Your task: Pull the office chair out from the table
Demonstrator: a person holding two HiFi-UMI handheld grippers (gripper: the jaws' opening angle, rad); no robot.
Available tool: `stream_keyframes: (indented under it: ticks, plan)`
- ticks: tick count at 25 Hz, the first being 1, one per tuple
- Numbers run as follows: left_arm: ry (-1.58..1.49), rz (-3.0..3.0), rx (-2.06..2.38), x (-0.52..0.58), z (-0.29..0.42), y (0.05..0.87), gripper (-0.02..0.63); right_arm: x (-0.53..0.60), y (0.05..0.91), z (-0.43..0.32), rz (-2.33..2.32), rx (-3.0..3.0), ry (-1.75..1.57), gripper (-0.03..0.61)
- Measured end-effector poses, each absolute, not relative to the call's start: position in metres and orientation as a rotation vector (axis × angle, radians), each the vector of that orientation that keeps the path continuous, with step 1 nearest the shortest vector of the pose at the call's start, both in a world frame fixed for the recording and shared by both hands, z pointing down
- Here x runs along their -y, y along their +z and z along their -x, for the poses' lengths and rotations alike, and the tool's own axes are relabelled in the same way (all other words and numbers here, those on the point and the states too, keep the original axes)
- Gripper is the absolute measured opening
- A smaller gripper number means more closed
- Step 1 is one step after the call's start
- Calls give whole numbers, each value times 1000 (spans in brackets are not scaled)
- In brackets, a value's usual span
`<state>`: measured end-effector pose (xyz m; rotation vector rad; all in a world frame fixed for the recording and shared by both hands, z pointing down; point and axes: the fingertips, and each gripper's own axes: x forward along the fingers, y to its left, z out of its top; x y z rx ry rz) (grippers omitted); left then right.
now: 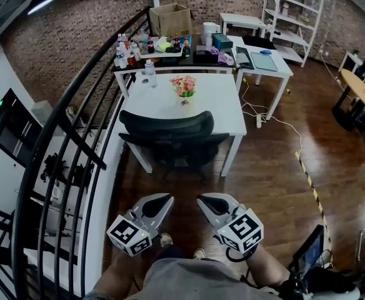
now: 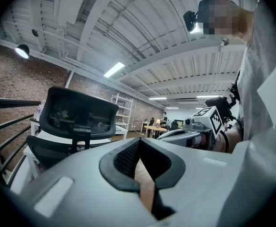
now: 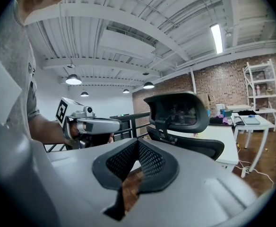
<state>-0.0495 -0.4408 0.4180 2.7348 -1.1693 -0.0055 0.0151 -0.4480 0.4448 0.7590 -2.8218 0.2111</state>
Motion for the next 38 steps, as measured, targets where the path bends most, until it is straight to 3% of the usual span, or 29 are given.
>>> stream_keyframes:
  ticks: [13,24,25,26,27,33,38]
  plan:
    - [68,-2800,1063,564,112,430,6,576,452,25,-957,2726,220,6]
    - [109,-2758,1228,639,226,440,6,649,454,-4,-1280,2563,196,24]
    - [116,-2753,1257,644,236,440,27,653,452,-10,-1285,2550,185,74]
    - [130,-2749,1284,650,245,440,112,657,451,-17,-1287,2539,174,114]
    - [150,-2745,1308,655,253,441,150,662,449,-23,-1288,2531,163,127]
    - [324,-2833,1219,685,266,452,304,698,449,-42,-1173,2541,81,293]
    - [446,-2966,922,703,233,459,369,718,450,-16,-920,2625,28,342]
